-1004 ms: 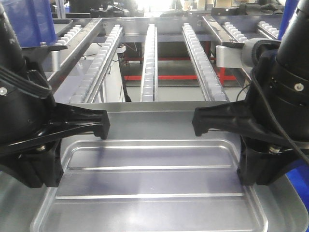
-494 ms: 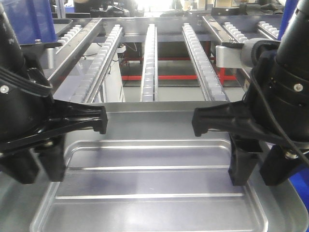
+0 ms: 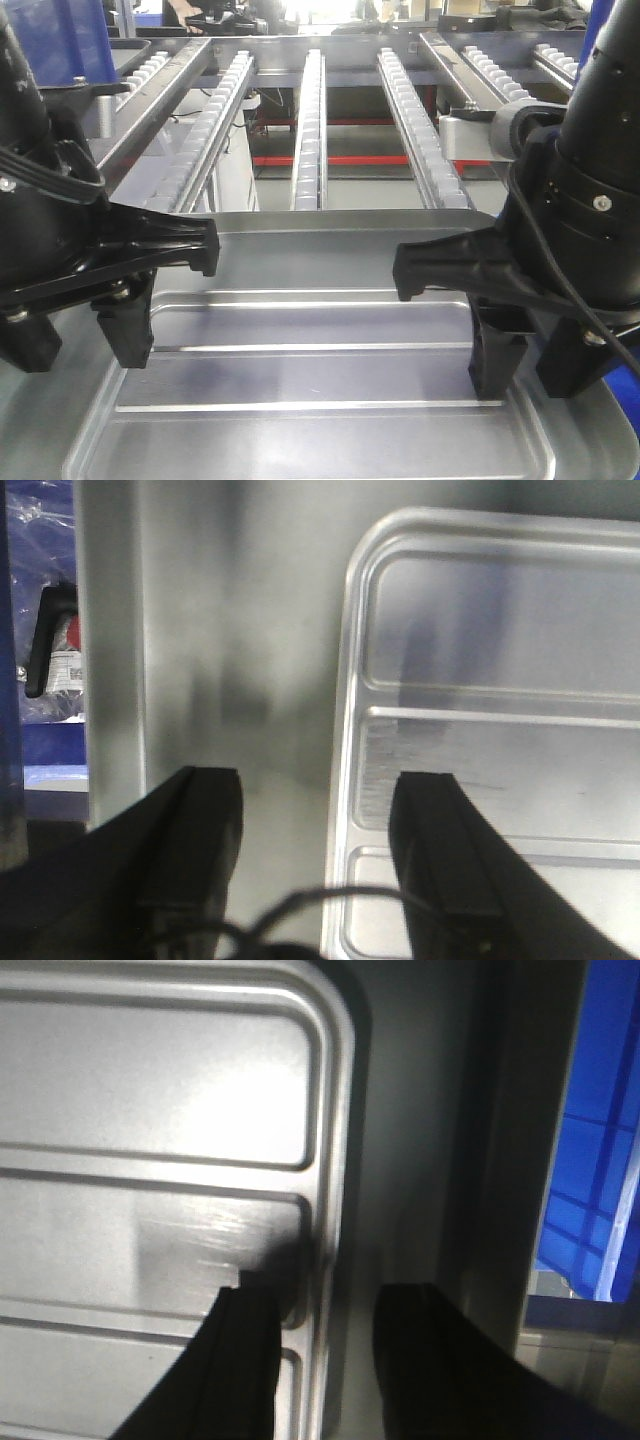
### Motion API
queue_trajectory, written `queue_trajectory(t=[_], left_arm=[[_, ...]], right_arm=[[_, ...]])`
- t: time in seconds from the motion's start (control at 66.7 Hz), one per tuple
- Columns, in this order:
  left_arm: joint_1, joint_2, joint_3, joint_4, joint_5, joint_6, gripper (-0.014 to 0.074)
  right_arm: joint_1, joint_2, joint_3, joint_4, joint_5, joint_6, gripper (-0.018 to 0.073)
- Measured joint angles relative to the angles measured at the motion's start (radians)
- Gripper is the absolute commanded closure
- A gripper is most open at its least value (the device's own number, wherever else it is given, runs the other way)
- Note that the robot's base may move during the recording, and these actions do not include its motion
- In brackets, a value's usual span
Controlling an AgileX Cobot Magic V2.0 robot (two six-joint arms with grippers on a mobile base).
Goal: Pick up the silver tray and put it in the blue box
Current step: 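Close both grippers on the tray's side rims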
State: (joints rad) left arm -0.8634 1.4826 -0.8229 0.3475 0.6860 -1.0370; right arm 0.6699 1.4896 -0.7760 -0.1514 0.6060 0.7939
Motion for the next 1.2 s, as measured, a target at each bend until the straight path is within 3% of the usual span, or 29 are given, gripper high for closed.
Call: queue_trajectory(t=[1.199], left_arm=[[0.0, 0.086, -0.009, -0.011, 0.013, 0.0, 0.0353]], right_arm=[[-0.031, 0.026, 0.0, -0.002, -0.02, 0.0, 0.0195]])
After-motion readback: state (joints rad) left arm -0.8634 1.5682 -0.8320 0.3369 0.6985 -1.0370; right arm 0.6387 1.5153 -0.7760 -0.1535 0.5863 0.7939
